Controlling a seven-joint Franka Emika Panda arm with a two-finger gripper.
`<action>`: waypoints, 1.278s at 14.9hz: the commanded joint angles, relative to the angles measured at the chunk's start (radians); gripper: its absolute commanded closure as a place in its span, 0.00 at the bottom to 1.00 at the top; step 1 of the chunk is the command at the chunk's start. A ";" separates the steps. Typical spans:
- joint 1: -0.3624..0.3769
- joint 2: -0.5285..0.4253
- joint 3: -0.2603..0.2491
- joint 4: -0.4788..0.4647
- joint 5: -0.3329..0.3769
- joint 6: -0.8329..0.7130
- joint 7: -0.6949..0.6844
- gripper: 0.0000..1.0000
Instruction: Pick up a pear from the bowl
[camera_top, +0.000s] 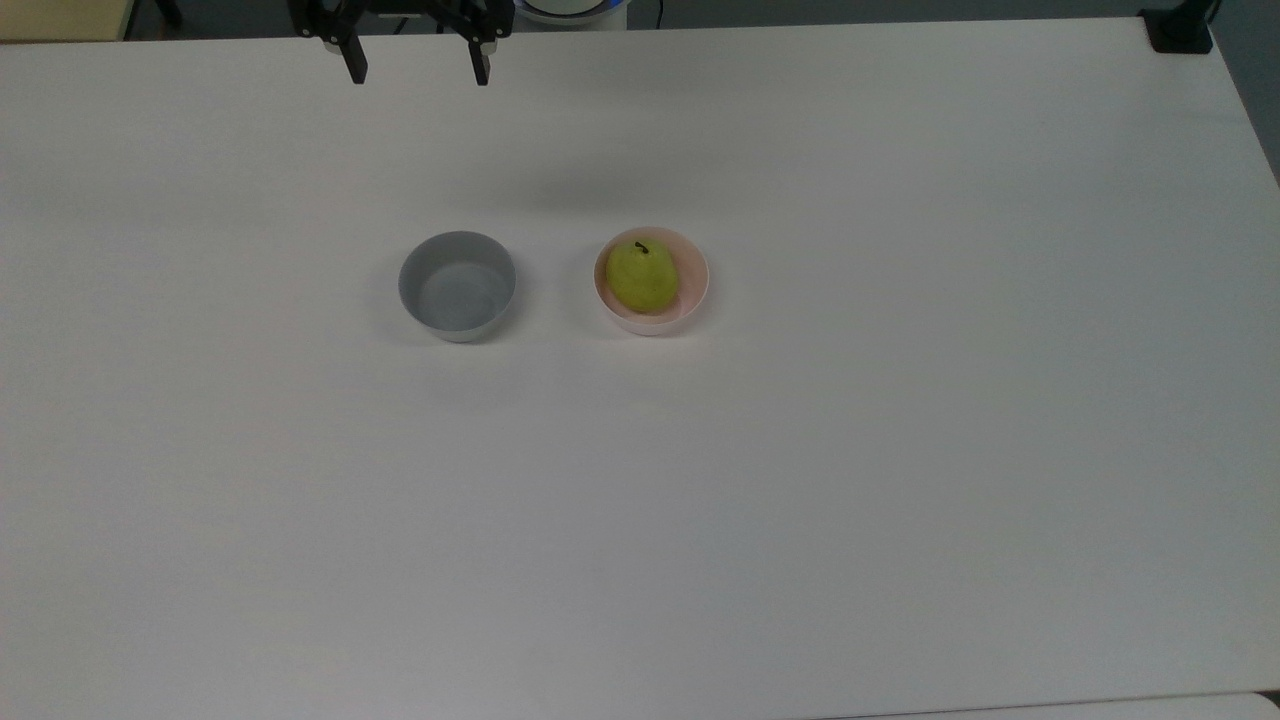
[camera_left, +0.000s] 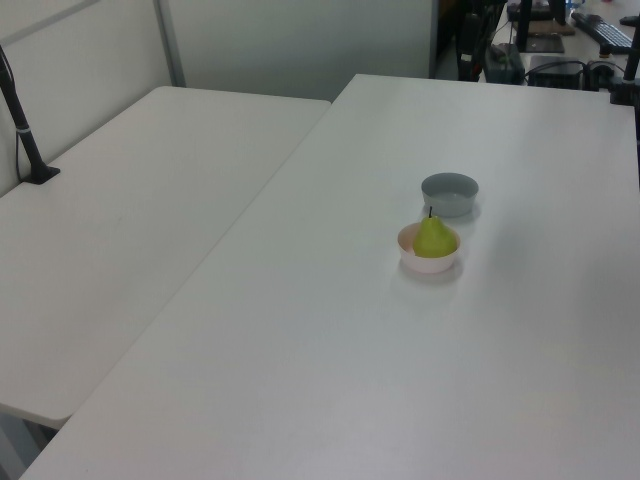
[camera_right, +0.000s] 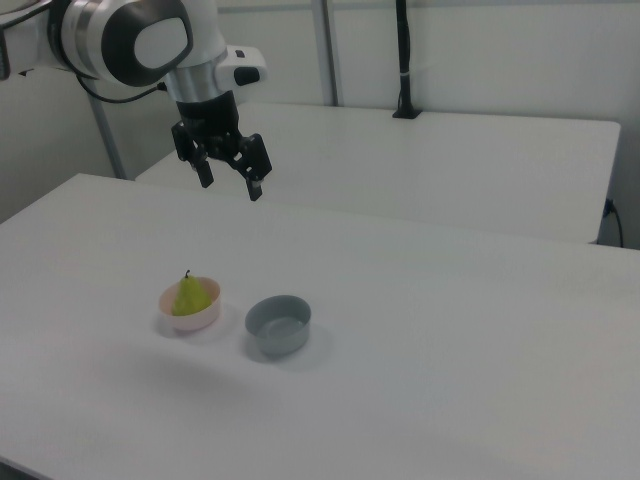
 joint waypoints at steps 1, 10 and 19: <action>0.010 -0.003 0.004 0.001 -0.012 0.004 -0.004 0.00; 0.010 -0.003 0.005 0.001 -0.011 0.004 -0.004 0.00; 0.012 -0.003 0.006 -0.002 -0.015 -0.058 -0.222 0.00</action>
